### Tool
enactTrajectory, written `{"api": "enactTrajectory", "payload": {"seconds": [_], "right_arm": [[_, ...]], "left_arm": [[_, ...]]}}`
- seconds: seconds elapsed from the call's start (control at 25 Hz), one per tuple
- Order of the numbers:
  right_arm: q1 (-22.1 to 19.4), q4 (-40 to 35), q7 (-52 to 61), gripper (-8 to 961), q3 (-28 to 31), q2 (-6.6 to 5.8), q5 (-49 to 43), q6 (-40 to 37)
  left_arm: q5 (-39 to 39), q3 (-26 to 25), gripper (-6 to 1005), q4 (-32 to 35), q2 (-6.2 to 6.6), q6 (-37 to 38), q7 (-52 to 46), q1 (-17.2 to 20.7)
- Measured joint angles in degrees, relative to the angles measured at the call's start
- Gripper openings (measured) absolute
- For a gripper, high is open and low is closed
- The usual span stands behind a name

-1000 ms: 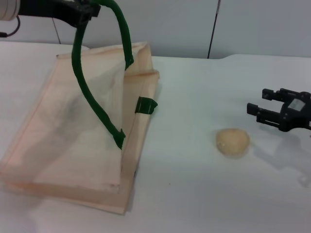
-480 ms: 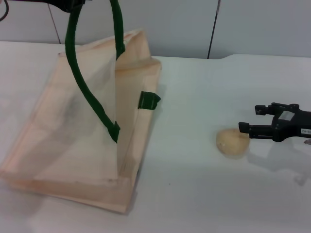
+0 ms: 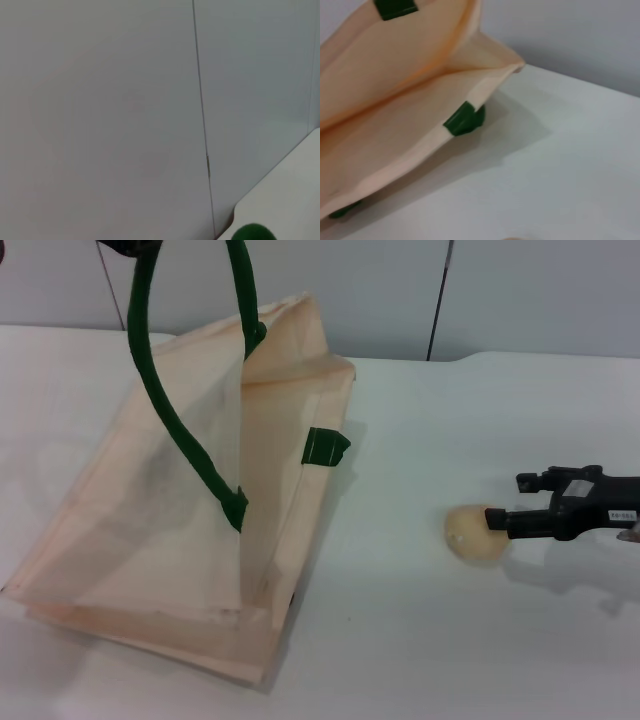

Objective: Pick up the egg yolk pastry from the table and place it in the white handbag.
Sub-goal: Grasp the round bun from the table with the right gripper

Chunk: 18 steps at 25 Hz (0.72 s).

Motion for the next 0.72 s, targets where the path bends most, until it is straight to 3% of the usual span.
{"api": "enactTrajectory", "payload": {"seconds": [0.24, 0.72], "right_arm": [[0.79, -0.98, 0.28, 882, -0.15, -0.64, -0.16, 2.93], [1.23, -1.42, 0.66, 881, -0.82, -0.28, -0.32, 2.42]], "left_arm": [[0.21, -0.46, 122, 0.08, 0.0, -0.69, -0.16, -0.01], [-0.08, -1.25, 123, 2.76, 0.02, -2.53, -1.45, 0.38]]}}
